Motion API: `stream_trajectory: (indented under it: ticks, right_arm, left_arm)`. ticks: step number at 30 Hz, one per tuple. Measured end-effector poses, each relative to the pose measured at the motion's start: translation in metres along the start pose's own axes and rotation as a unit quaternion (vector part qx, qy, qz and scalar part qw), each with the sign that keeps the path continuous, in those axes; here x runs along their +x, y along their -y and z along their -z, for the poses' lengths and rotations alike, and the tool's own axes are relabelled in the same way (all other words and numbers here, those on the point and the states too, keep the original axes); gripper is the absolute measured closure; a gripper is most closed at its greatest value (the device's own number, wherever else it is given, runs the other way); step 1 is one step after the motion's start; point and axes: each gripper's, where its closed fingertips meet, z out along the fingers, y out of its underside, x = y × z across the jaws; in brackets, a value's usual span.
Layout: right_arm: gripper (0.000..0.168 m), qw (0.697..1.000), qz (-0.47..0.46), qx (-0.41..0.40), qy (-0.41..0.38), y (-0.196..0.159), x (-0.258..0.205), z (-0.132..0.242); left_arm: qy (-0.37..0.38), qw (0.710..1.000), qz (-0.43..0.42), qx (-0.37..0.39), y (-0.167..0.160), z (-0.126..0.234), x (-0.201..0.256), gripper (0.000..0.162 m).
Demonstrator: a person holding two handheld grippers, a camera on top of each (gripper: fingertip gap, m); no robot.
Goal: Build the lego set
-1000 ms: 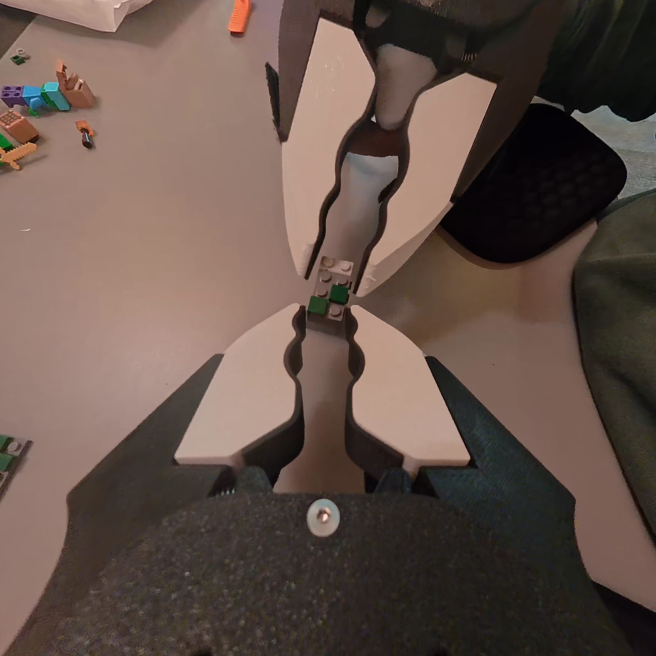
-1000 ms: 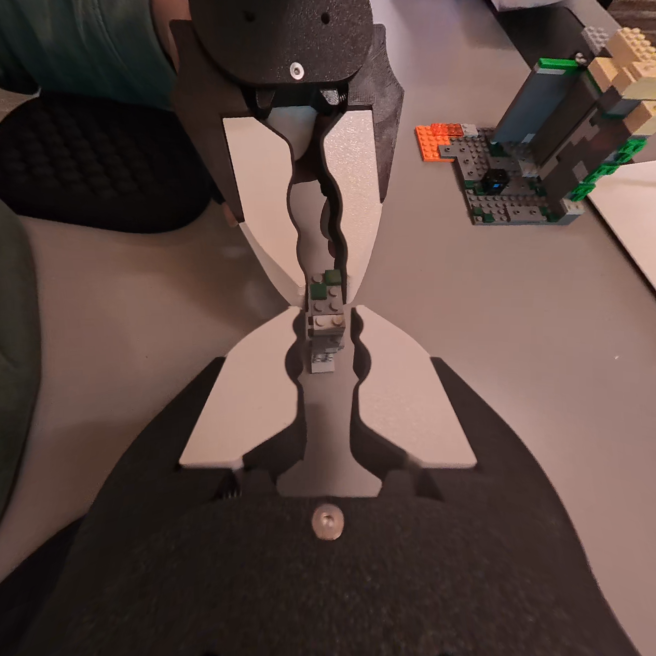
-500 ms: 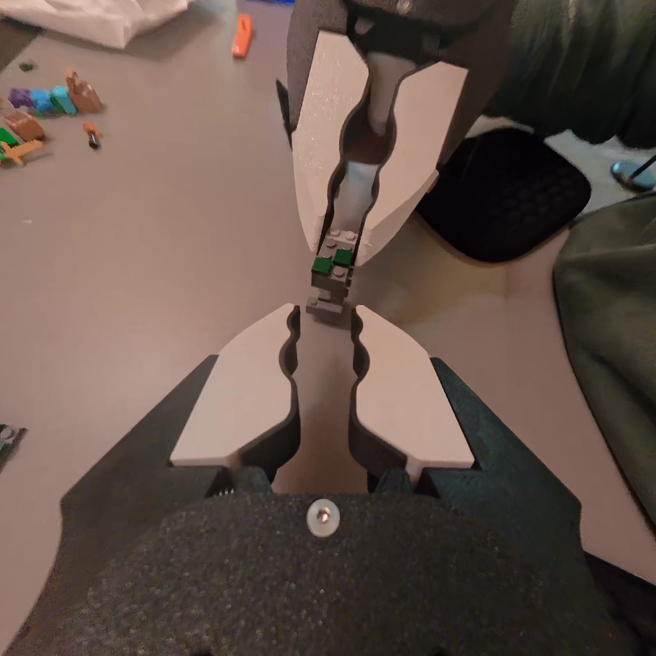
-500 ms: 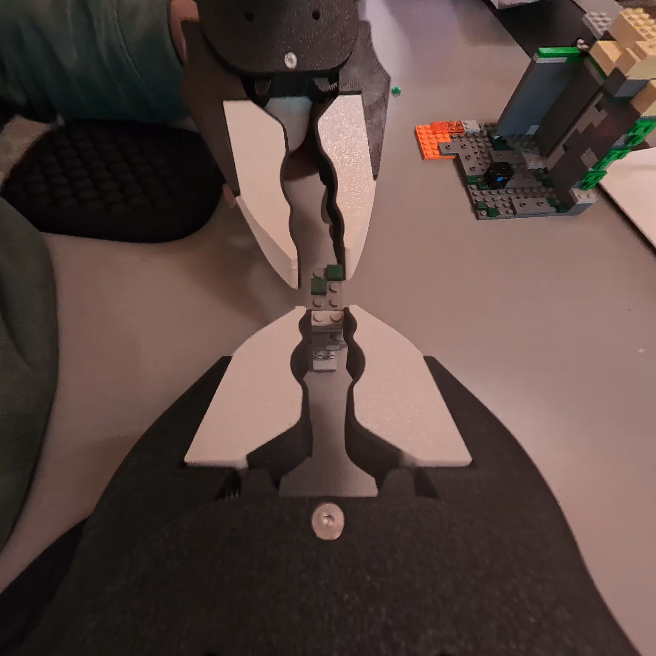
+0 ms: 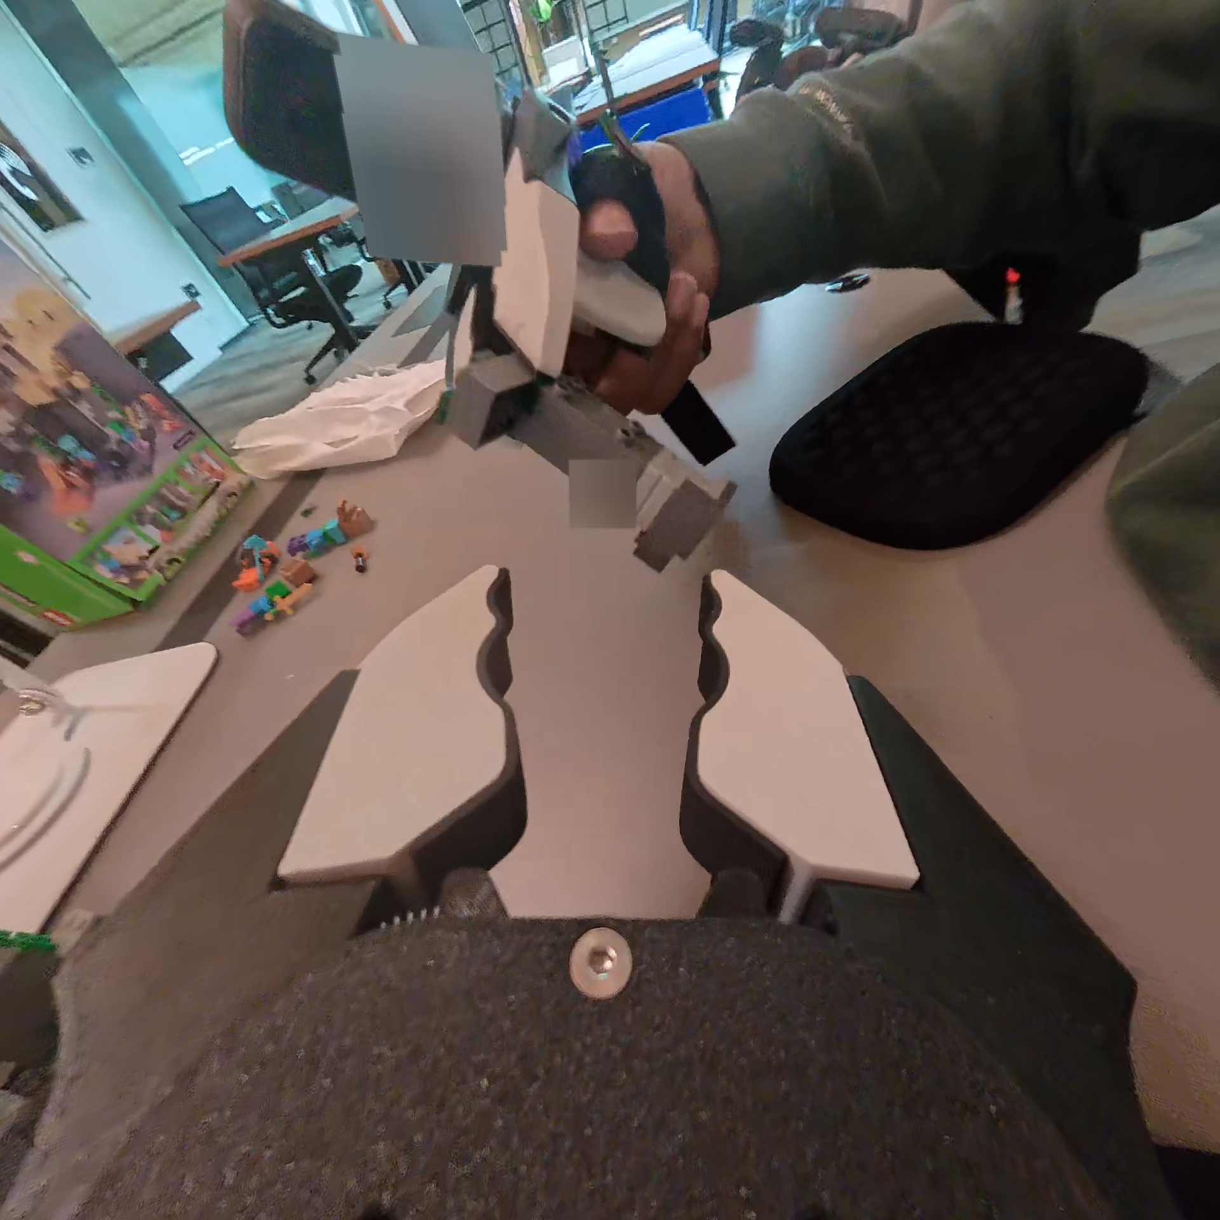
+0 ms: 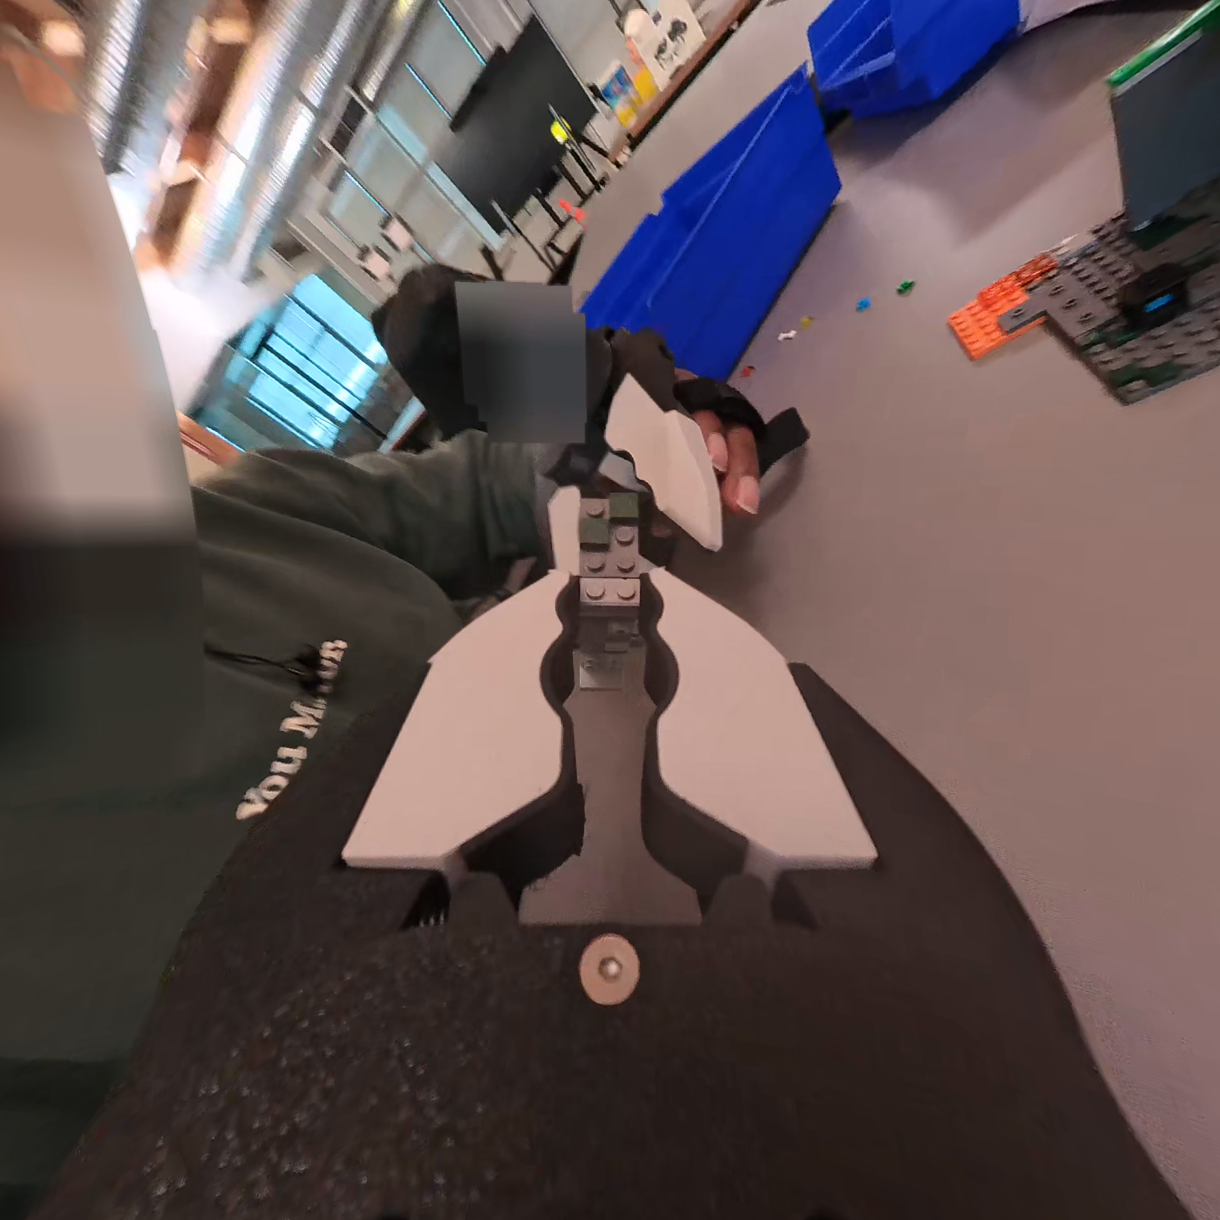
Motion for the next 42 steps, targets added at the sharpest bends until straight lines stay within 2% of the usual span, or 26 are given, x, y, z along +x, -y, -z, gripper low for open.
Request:
stream_trajectory:
  ticks: [4, 12, 16, 20, 27, 34, 42]
  right_arm:
    - [0.152, 0.998, -0.045, 0.023, 0.028, 0.003, -0.002, 0.001]
    - [0.152, 0.999, -0.04, 0.02, 0.012, 0.0, 0.002, 0.002]
    - [0.152, 0.999, -0.001, -0.006, -0.05, -0.003, 0.018, 0.002]
    - [0.152, 0.989, 0.051, -0.033, -0.135, -0.002, 0.042, 0.001]
    - [0.152, 0.944, 0.155, -0.066, -0.284, 0.008, 0.094, 0.003]
    - [0.152, 0.89, 0.258, -0.119, -0.357, 0.005, 0.115, -0.001]
    - [0.152, 0.895, 0.254, -0.11, -0.351, 0.002, 0.117, -0.002]
  left_arm:
    - [0.021, 0.999, -0.026, -0.004, 0.0, -0.002, 0.001, 0.106]
    - [0.02, 1.0, -0.017, 0.0, 0.001, -0.002, -0.001, 0.108]
    - [0.024, 1.0, 0.004, -0.003, -0.003, -0.001, -0.006, 0.109]
    - [0.041, 0.998, 0.052, -0.009, -0.012, 0.002, -0.019, 0.117]
    - [0.073, 0.991, 0.108, -0.04, -0.032, 0.005, -0.036, 0.134]
    - [0.081, 0.988, 0.117, -0.061, -0.044, 0.004, -0.038, 0.138]
    - [0.08, 0.988, 0.117, -0.065, -0.046, 0.002, -0.037, 0.139]
